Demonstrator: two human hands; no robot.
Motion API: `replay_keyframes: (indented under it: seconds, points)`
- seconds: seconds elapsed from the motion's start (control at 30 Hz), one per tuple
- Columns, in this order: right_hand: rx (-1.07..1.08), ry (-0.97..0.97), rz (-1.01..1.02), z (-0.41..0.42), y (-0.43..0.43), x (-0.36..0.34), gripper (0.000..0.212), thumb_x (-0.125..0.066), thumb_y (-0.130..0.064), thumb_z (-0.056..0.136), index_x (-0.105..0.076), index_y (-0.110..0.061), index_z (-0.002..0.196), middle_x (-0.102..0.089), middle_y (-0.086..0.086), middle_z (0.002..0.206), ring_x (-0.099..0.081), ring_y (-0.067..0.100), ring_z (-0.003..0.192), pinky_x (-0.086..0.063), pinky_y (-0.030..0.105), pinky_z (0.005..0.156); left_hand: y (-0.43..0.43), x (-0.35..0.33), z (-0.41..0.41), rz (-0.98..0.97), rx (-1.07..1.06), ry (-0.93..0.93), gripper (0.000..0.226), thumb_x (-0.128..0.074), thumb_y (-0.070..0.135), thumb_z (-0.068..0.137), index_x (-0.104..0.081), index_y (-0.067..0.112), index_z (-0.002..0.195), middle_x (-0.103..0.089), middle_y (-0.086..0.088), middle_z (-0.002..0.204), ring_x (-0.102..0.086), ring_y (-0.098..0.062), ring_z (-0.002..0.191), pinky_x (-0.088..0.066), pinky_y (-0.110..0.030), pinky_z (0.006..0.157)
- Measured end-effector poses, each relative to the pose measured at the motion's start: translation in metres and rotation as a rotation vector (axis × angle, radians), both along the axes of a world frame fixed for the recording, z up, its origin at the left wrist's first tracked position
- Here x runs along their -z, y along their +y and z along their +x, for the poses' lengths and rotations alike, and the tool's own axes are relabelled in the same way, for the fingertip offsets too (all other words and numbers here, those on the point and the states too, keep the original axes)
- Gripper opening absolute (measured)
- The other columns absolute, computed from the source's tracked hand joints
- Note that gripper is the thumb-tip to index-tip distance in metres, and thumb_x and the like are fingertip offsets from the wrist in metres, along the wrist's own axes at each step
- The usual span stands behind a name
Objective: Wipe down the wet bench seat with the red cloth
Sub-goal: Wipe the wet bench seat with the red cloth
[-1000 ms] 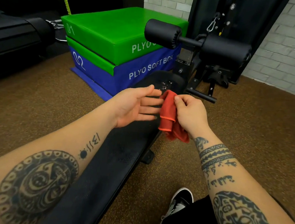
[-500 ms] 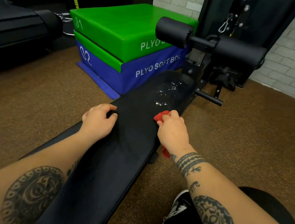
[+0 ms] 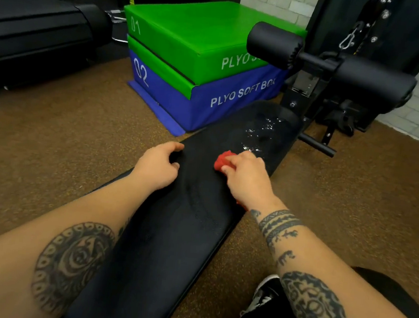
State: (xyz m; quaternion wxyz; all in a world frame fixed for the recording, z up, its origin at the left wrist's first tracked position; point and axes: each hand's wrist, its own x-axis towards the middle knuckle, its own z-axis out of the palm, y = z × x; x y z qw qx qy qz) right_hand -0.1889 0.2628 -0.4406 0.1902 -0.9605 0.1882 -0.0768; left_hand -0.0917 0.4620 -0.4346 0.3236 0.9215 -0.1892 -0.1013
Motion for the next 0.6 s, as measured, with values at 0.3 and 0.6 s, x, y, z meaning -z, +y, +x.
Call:
replay_keyframes:
  seconds: [0.3,0.6]
  points:
    - [-0.372,0.126,0.424,0.001,0.026,-0.040,0.020,-0.063,-0.017,0.095,-0.073,-0.022,0.111,-0.071,0.002,0.097,-0.065,0.013,0.081,-0.054,0.027,0.076,0.012,0.005,0.009,-0.038,0.088,0.054,0.058,-0.059,0.009,0.094,-0.048,0.033,0.144,-0.052,0.010,0.148,-0.042,-0.012,0.140,-0.029,-0.025,0.113]
    - [-0.367,-0.002,-0.082,0.030,0.051,-0.003,0.029,-0.053,-0.014,0.095,-0.068,-0.032,0.112,-0.060,-0.003,0.113,-0.046,0.026,0.099,-0.043,0.035,0.088,0.013,0.009,0.011,-0.148,0.057,0.176,0.081,-0.040,-0.013,0.082,-0.037,0.027,0.151,-0.051,0.015,0.148,-0.040,-0.005,0.140,-0.031,-0.024,0.115]
